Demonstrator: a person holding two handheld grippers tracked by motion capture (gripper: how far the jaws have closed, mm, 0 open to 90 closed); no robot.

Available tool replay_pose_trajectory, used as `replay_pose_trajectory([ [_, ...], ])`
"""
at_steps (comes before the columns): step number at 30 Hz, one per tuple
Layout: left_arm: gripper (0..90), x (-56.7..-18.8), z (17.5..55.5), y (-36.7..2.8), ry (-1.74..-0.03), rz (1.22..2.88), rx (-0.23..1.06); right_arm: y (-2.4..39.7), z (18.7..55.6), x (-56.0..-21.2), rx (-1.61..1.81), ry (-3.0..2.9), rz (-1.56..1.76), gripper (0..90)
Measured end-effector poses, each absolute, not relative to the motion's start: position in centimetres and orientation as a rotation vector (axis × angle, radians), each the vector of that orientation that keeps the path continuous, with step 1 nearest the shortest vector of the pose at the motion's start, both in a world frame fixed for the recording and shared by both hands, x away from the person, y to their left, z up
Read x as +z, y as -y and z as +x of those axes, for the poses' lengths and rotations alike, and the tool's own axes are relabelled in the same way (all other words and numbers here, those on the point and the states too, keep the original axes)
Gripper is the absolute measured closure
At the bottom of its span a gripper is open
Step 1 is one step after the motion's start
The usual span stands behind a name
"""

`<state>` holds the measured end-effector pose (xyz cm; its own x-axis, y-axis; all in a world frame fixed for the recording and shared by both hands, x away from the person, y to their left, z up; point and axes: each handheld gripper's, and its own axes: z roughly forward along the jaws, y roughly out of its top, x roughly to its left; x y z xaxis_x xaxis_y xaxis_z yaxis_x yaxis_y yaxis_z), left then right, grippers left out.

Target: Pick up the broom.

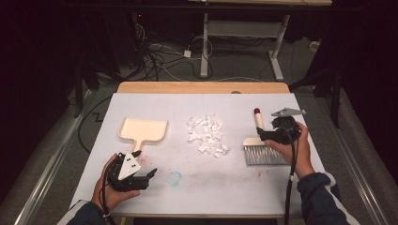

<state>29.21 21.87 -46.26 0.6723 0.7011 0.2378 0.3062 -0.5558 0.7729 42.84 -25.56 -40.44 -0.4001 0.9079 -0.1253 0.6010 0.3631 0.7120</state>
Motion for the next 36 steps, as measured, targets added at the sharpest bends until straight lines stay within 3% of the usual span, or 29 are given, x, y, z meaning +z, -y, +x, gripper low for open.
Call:
replay_pose_trajectory([
  [6, 19.5, -46.4, 29.3, -21.8, -0.781, 2.173, 0.672, 24.9, 48.3, -42.2, 0.590, -2.206, 1.484, 29.3],
  [11, 19.6, -46.5, 29.2, -21.9, -0.777, 2.178, 0.663, 25.0, 50.4, -43.9, 0.480, -2.204, 1.590, 34.1],
  [18, 19.5, -46.5, 29.2, -21.8, -0.776, 2.180, 0.663, 25.1, 51.1, -44.8, 0.450, -2.225, 1.688, 45.7],
  [23, 19.5, -46.5, 29.2, -21.8, -0.774, 2.188, 0.666, 24.8, 51.0, -44.7, 0.467, -2.200, 1.715, 63.7],
  [36, 19.6, -46.6, 29.2, -21.8, -0.774, 2.204, 0.656, 24.8, 50.5, -44.9, 0.510, -2.147, 1.698, 70.4],
])
